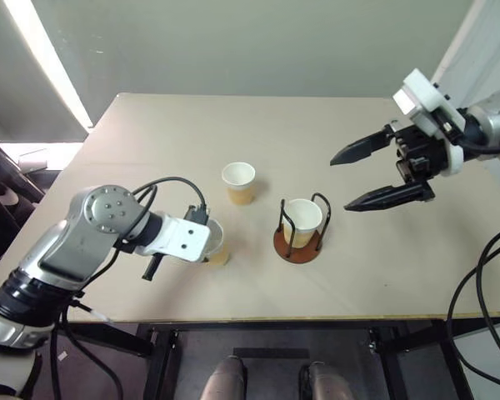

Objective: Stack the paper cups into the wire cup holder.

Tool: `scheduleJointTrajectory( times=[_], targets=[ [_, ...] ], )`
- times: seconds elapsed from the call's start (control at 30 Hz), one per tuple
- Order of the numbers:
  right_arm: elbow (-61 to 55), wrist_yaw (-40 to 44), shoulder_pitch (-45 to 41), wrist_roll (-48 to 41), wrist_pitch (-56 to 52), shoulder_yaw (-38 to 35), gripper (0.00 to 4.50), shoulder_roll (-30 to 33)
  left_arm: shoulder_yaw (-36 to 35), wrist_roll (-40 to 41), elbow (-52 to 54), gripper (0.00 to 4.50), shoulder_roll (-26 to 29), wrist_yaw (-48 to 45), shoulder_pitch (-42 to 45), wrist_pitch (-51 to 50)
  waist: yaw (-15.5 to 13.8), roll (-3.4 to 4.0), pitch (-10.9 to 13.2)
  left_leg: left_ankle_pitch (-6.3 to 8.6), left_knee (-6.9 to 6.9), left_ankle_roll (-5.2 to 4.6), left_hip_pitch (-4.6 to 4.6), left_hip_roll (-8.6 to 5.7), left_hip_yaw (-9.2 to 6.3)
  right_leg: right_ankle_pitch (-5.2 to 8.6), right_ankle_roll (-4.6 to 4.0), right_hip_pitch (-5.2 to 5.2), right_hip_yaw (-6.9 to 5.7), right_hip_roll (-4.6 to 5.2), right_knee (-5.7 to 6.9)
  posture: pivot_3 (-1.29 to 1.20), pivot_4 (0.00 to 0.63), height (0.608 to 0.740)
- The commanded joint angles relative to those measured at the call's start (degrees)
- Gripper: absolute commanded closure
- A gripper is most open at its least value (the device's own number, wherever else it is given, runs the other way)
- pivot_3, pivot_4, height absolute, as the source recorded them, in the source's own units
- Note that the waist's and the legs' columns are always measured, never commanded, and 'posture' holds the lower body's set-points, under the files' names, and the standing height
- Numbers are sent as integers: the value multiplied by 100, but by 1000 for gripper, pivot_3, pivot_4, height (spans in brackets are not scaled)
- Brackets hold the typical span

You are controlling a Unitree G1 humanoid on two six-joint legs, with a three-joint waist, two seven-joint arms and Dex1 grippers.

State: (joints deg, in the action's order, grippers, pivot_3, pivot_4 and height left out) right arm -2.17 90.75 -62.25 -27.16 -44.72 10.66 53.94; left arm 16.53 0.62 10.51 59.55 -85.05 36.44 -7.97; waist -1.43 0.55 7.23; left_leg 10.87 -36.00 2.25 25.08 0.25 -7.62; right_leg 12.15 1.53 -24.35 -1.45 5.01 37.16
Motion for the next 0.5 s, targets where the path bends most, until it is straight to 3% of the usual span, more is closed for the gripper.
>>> scheduleJointTrajectory(
  times=[0.03, 0.3, 0.5],
  targets=[
    [-175, -62, 75, -88, 91, -166, 63, -13, -147, 215, -27, 4430, -72, -169, 433, -169, -1, 0, 0, 0, -1, 0, 0, 0, 0, -1, 1, 1, 0, 0, 0, 0, 150, 740],
    [-88, -116, 253, -17, 203, -173, 63, 23, -219, 1073, -690, 4430, -618, -708, 2190, -1347, -19, -1, 0, -1, -7, -4, 7, -2, 1, -9, 15, 4, -1, 2, -5, 0, 150, 740],
    [-3, -269, 428, 73, 300, -206, 63, 63, 144, 1255, -1872, 4430, -1084, -745, 3540, -1203, -27, -1, 1, 3, -10, -17, 10, -6, 5, -20, 35, 9, 2, 7, -23, 0, 150, 740]
  ],
)
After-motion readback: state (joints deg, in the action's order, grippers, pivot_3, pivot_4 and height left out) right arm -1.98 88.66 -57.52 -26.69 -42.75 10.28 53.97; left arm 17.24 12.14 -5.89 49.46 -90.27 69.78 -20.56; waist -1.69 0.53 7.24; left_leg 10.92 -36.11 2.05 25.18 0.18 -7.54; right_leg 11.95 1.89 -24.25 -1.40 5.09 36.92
